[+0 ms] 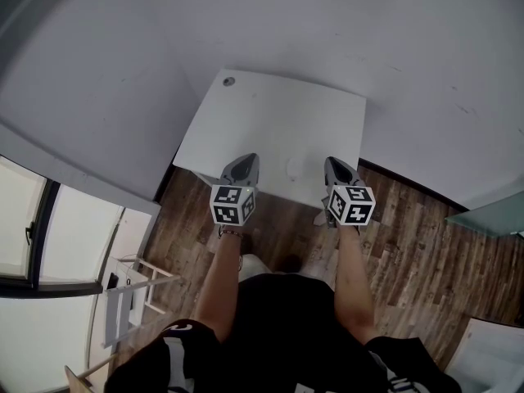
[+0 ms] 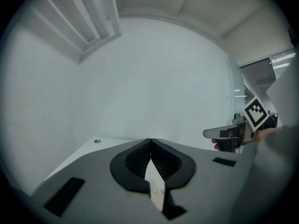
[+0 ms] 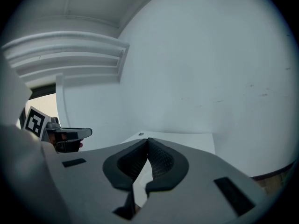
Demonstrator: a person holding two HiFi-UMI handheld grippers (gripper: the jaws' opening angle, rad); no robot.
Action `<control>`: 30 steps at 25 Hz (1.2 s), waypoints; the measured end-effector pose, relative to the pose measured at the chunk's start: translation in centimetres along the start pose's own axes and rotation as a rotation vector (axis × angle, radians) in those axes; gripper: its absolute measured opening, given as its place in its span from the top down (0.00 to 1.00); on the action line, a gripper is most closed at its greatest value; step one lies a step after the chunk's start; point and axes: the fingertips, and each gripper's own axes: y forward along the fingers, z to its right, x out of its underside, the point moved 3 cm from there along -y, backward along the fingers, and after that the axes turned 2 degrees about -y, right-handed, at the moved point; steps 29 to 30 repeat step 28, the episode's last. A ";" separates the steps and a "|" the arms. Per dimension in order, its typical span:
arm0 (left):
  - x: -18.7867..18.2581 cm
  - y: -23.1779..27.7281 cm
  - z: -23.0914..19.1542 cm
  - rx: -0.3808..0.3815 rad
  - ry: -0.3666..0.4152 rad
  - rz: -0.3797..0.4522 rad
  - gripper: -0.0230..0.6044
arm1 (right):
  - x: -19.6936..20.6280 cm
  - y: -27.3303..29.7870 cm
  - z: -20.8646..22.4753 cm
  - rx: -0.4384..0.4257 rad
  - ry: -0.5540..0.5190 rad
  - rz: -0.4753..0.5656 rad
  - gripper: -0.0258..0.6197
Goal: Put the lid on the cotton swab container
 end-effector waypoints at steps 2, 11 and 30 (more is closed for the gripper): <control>0.0 0.0 0.0 -0.003 -0.003 0.000 0.92 | 0.1 -0.2 0.1 0.004 -0.010 -0.005 0.94; 0.2 0.0 0.2 0.000 -0.011 -0.003 0.92 | 0.4 -0.2 0.3 0.005 -0.003 -0.015 0.94; 0.1 0.6 0.5 0.009 -0.006 -0.003 0.92 | 0.5 0.4 0.3 -0.002 -0.005 -0.022 0.94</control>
